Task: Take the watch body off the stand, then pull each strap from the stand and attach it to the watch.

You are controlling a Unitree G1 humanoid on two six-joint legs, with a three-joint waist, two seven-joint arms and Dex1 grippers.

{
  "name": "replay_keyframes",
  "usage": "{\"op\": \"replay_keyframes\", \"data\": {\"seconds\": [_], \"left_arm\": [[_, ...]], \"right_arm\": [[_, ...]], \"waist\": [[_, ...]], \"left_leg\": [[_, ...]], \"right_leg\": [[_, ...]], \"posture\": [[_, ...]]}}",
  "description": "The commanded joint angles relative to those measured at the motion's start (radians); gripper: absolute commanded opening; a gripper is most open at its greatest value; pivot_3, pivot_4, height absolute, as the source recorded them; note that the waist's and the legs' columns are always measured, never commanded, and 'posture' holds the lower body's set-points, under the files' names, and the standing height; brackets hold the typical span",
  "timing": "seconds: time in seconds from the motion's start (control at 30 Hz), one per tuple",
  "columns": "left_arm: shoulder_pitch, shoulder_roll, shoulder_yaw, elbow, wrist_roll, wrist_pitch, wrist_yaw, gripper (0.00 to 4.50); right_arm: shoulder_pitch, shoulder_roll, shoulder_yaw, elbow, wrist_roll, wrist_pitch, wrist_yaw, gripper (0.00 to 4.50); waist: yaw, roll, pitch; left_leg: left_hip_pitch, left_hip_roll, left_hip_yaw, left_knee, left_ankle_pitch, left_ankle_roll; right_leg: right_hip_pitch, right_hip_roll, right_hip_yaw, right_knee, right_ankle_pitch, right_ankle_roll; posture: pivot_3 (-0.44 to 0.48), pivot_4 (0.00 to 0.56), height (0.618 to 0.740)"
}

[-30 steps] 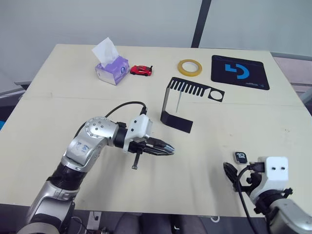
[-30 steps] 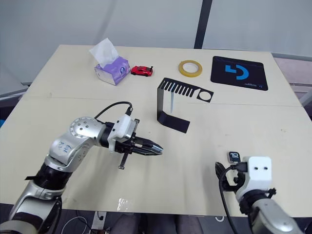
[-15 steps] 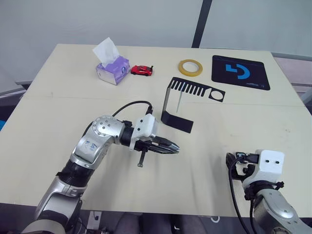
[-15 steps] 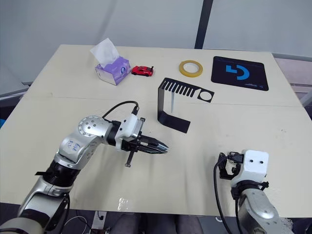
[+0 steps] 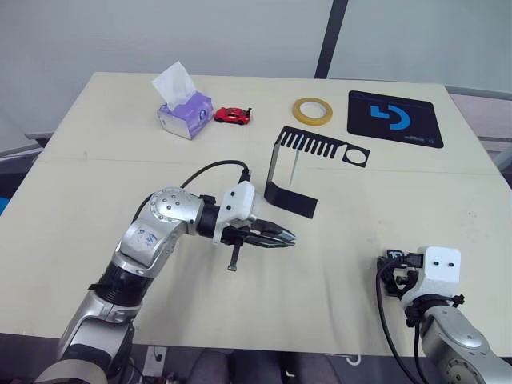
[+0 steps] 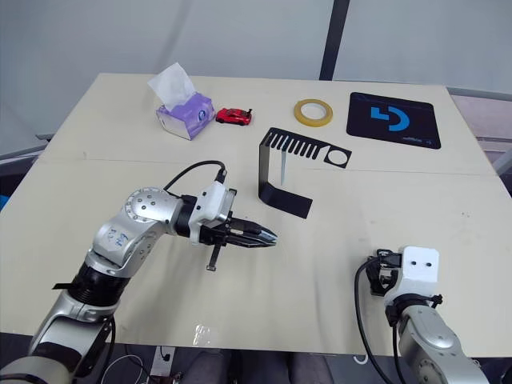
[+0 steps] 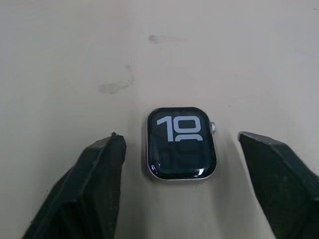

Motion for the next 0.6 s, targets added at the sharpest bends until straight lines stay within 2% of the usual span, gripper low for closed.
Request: {"op": "replay_keyframes", "data": {"seconds": [0.03, 0.53, 0.6], "left_arm": [[-0.001, 0.001, 0.027, -0.043, -0.016, 0.003, 0.009, 0.00], [-0.004, -0.005, 0.021, -0.043, -0.013, 0.002, 0.020, 0.00], [-0.005, -0.005, 0.021, -0.039, -0.011, -0.001, 0.020, 0.00]], "right_arm": [[0.000, 0.009, -0.026, -0.002, -0.025, 0.016, 0.002, 2.69], [-0.049, 0.052, -0.041, 0.018, -0.048, 0.041, 0.038, 2.69], [-0.050, 0.067, -0.047, 0.015, -0.046, 0.049, 0.035, 2.12]], "waist": [[0.000, 0.000, 0.000], [-0.001, 0.000, 0.000], [-0.001, 0.000, 0.000]], "left_leg": [[0.000, 0.000, 0.000, 0.000, 0.000, 0.000], [0.000, 0.000, 0.000, 0.000, 0.000, 0.000], [0.000, 0.000, 0.000, 0.000, 0.000, 0.000]], "right_leg": [[0.000, 0.000, 0.000, 0.000, 0.000, 0.000], [0.000, 0.000, 0.000, 0.001, 0.000, 0.000], [0.000, 0.000, 0.000, 0.001, 0.000, 0.000]], "posture": [[0.000, 0.150, 0.738], [0.000, 0.150, 0.738], [0.000, 0.150, 0.738]]}}
